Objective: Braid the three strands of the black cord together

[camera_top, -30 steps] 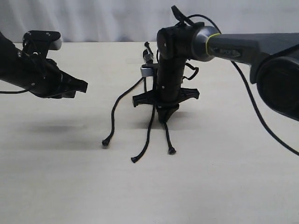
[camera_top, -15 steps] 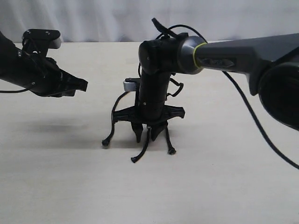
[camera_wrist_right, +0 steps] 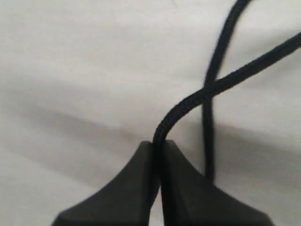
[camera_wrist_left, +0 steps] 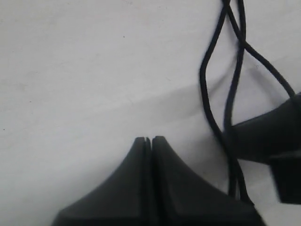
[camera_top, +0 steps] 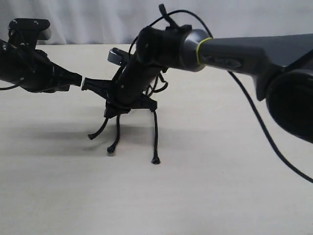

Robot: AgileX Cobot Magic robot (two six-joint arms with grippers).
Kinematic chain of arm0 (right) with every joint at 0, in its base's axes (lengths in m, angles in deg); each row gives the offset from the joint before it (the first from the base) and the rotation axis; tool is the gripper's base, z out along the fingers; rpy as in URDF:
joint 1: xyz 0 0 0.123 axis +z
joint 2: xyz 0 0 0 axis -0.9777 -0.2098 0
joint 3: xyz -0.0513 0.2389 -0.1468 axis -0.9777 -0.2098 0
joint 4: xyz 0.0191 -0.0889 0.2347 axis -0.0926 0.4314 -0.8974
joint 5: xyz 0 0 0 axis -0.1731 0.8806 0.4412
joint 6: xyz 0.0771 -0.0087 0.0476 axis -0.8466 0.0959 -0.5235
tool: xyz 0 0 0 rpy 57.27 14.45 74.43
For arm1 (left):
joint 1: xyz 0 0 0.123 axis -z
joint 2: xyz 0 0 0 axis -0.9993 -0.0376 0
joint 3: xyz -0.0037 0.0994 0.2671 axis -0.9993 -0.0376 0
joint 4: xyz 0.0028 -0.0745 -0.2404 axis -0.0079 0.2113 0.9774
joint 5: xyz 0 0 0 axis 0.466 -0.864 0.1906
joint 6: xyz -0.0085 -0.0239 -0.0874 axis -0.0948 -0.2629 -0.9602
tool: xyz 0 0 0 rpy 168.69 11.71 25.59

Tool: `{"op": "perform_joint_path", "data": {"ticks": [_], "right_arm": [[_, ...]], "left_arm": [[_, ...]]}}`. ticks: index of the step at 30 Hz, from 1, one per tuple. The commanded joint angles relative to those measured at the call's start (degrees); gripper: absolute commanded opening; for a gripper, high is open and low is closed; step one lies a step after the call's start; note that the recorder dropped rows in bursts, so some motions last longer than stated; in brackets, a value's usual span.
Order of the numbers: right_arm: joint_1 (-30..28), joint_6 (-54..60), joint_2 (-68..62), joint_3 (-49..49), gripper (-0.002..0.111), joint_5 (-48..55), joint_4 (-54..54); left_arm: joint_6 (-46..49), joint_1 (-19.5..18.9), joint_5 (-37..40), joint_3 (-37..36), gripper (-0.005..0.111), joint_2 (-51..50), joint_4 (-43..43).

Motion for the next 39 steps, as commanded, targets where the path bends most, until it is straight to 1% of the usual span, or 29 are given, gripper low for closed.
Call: {"op": "perform_joint_path", "data": {"ticks": [1, 4, 7, 9, 11, 13, 17, 18, 20, 22, 23, 25, 27, 30, 32, 34, 39], "right_arm": [[1.8, 0.6, -3.6, 0.0, 0.004, -8.8, -4.3], [2.6, 0.6, -5.2, 0.0, 0.004, -9.1, -4.0], [2.7, -0.3, -5.8, 0.0, 0.004, -7.0, -1.2], [2.7, -3.8, -5.8, 0.0, 0.004, -2.0, 3.4], [2.6, -8.8, -5.4, 0.0, 0.004, 3.6, 10.5], [2.6, -9.5, -5.1, 0.0, 0.005, 5.0, 12.1], [2.2, -9.1, -2.6, 0.0, 0.024, 3.0, 11.5], [1.6, -8.8, -0.9, 0.0, 0.032, 2.8, 12.1], [-0.7, -7.2, 1.9, 0.0, 0.037, 4.7, 12.3], [-3.4, -4.6, 3.9, 0.0, 0.037, 7.0, 12.3], [-4.2, -3.8, 4.3, 0.0, 0.037, 7.5, 12.3], [-5.7, -2.9, 4.6, 0.0, 0.037, 8.7, 12.6], [-6.1, -2.6, 4.6, -0.4, 0.037, 9.0, 13.4], [-6.2, -2.3, 4.6, -2.2, 0.037, 8.5, 14.7], [-6.2, -1.9, 4.6, -3.4, 0.037, 8.0, 14.6], [-6.2, -1.6, 4.6, -3.5, 0.037, 8.0, 14.6], [-5.7, -1.2, 4.6, -3.5, 0.037, 7.4, 13.3]], "left_arm": [[0.0, -0.2, -0.4, -0.1, 0.000, 0.7, -0.3], [0.0, -0.2, 0.2, -0.1, 0.000, 0.7, -0.8], [0.0, -0.2, 0.2, -0.1, 0.000, 0.7, -2.1], [0.0, -0.2, 0.1, -0.1, 0.000, 0.7, -2.1], [0.0, -0.2, 0.1, -0.1, 0.000, 0.7, -2.1], [0.0, -0.2, 0.1, -0.1, 0.000, 0.7, -2.1], [0.0, -0.2, 0.7, -0.1, 0.000, 0.7, -2.1], [0.0, -0.2, 0.7, -0.1, 0.000, 0.7, -2.1], [0.0, -0.2, 1.5, -0.1, 0.000, 0.8, -2.3], [0.2, 0.0, 3.4, -0.1, 0.000, 0.9, -2.3], [0.4, 0.5, 4.1, -0.1, 0.000, 0.9, -2.5], [1.3, 2.8, 4.0, -1.1, 0.000, 0.3, -2.5], [1.8, 4.9, 2.7, -2.8, 0.000, -0.4, -2.5], [1.8, 6.7, 2.6, -4.7, 0.000, -3.1, -2.3], [2.3, 7.0, 4.0, -4.8, 0.000, -5.7, -0.6], [5.0, 7.0, 4.3, -4.8, 0.000, -7.3, 2.4], [14.9, 7.0, 7.0, -4.8, 0.000, -10.6, 14.1]]}}
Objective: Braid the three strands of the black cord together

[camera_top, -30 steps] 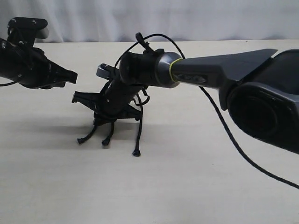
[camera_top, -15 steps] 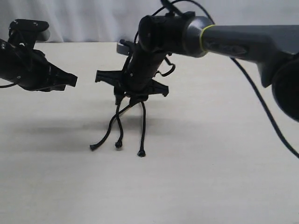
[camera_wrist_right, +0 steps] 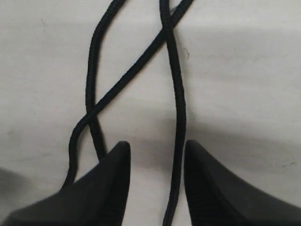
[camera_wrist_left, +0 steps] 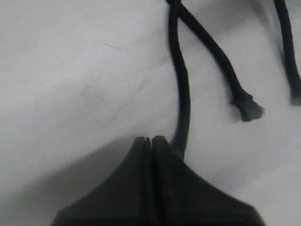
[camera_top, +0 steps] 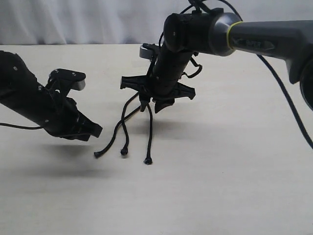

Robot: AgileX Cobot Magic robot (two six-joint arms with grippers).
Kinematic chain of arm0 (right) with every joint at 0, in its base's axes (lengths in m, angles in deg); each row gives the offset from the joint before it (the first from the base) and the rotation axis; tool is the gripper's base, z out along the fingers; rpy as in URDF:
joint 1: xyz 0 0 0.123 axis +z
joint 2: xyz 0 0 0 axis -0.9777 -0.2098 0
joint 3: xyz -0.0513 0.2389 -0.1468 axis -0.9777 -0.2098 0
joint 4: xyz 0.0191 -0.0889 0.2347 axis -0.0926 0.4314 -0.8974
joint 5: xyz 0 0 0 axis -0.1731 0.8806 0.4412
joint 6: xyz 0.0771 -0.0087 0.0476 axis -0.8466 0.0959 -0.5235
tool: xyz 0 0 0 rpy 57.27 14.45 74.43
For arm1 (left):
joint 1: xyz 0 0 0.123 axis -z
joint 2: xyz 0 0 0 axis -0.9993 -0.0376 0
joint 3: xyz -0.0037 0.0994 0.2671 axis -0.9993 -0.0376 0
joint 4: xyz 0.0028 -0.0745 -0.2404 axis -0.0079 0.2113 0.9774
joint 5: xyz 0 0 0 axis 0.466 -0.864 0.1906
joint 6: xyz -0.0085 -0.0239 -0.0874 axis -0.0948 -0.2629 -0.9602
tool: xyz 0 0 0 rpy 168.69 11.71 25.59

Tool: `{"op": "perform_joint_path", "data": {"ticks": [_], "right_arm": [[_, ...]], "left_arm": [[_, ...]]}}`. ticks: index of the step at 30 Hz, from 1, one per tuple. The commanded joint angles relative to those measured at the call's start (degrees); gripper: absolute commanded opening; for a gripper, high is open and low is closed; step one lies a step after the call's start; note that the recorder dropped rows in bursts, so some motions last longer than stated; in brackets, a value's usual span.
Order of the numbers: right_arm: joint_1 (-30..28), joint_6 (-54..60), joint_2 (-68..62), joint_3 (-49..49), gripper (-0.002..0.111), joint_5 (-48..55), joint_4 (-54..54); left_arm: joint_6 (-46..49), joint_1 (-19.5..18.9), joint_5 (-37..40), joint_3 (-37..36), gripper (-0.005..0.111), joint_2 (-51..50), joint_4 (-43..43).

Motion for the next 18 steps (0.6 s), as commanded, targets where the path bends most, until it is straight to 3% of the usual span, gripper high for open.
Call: {"op": "perform_joint_path", "data": {"ticks": [1, 8, 18], "right_arm": [[0.5, 1.3, 0.4, -0.3, 0.037, -0.9, -0.6], [1.4, 1.3, -0.1, -0.3, 0.037, -0.9, -0.9], [4.3, 1.4, -0.8, -0.3, 0.037, -1.5, -1.2]], "left_arm": [[8.8, 0.5, 2.3, -0.1, 0.000, -2.9, 10.6], [12.4, 0.5, 2.8, -0.1, 0.000, -5.5, 15.4], [12.4, 0.5, -0.8, -0.1, 0.000, -6.5, 13.9]]}}
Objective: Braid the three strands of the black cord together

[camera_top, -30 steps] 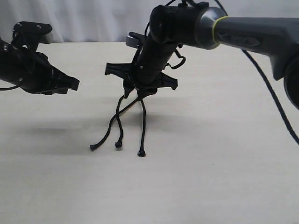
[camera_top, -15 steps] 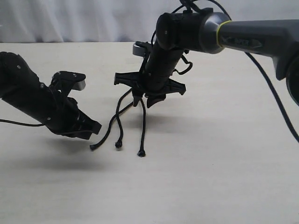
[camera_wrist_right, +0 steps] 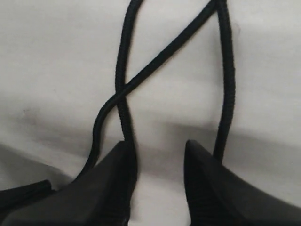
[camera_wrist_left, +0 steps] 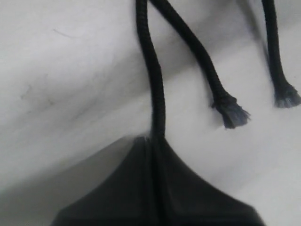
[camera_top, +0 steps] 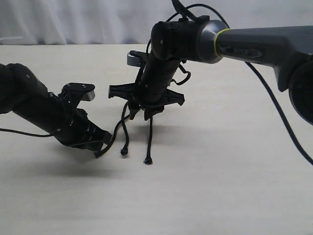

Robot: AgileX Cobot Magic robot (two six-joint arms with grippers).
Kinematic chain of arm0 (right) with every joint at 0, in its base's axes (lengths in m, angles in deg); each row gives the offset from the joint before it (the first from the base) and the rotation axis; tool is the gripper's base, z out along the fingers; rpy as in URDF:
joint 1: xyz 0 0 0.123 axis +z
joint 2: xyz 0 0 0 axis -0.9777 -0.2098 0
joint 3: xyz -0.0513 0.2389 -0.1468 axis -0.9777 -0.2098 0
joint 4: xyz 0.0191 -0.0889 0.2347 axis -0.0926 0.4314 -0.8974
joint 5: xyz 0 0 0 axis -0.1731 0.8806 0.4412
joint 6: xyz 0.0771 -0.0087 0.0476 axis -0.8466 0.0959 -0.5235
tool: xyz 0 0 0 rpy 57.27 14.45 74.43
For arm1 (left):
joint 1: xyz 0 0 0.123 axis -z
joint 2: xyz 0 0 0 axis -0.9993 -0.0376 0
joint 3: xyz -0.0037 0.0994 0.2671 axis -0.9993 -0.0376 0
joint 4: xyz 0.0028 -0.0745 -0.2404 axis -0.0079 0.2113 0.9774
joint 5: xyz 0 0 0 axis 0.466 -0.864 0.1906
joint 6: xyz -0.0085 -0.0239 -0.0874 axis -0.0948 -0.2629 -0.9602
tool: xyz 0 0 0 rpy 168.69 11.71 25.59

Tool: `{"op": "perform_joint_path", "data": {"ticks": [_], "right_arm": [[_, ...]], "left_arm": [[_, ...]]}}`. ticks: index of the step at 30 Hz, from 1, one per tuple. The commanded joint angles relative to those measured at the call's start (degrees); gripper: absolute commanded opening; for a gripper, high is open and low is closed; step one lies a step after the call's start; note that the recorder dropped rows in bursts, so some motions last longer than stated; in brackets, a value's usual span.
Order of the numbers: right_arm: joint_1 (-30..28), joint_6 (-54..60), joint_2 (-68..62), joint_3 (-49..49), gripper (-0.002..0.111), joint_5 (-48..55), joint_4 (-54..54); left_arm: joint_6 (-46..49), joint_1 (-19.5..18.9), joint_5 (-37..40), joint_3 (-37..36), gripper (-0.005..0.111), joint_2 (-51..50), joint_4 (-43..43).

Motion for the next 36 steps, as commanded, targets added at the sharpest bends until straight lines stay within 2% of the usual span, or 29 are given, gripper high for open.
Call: {"op": "perform_joint_path", "data": {"ticks": [1, 28, 36], "right_arm": [[1.2, 0.4, -0.1, -0.2, 0.037, -0.3, -0.3], [1.3, 3.3, -3.5, -0.2, 0.037, 2.2, -5.3], [1.3, 3.3, -2.9, -0.1, 0.037, 2.0, -4.6]], "left_arm": [[0.5, 0.5, -1.5, -0.1, 0.000, -1.0, -0.5], [1.2, 0.6, -0.3, -0.1, 0.000, -4.1, 0.9], [1.2, 0.5, -0.5, -0.1, 0.000, 2.9, -1.6]]}}
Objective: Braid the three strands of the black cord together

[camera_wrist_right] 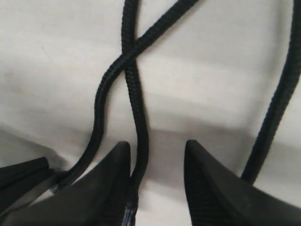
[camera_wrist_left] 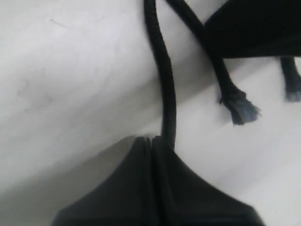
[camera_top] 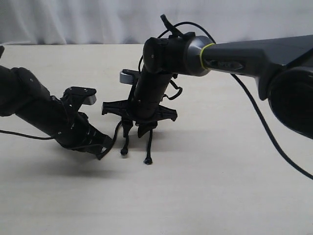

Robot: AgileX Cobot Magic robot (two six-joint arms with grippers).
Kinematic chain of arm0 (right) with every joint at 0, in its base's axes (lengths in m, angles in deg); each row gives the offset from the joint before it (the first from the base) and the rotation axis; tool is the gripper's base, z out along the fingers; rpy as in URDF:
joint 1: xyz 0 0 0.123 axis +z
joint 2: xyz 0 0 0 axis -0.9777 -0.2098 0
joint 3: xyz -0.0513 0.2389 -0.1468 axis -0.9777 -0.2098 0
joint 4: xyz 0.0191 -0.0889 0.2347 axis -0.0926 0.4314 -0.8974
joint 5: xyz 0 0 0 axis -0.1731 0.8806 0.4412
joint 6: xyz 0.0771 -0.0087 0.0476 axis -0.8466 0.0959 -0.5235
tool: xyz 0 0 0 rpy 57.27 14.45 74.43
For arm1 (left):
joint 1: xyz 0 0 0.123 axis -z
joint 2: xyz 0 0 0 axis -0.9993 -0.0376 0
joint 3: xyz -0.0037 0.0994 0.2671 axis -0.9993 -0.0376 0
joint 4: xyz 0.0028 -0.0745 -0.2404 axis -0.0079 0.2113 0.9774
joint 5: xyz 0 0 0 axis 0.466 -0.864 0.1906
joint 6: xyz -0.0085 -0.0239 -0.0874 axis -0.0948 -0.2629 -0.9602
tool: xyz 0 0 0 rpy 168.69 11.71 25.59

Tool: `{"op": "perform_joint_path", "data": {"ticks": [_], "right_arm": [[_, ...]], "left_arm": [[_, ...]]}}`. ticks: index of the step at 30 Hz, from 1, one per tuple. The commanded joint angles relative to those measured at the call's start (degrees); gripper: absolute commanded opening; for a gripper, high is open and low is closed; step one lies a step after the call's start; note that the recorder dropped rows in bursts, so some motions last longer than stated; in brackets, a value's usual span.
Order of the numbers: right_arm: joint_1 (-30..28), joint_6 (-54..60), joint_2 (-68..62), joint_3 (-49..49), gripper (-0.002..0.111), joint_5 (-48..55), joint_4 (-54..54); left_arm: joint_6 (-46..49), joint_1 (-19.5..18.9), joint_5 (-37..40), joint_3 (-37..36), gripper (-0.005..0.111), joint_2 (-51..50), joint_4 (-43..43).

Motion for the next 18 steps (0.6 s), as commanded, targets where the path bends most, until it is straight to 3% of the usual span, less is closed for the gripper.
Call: {"op": "perform_joint_path", "data": {"ticks": [1, 15, 18], "right_arm": [[0.0, 0.5, 0.8, -0.1, 0.037, -0.1, 0.6], [0.0, 0.5, 0.8, -0.1, 0.037, -0.4, 0.6], [0.0, 0.5, 0.8, -0.1, 0.037, -0.4, 0.6]], "left_arm": [[0.1, 0.3, -0.1, -0.1, 0.000, 4.7, -2.1], [1.9, 0.4, 1.4, -0.1, 0.000, 2.3, -2.9], [2.4, 0.4, 1.7, -0.1, 0.006, 2.3, -2.9]]}}
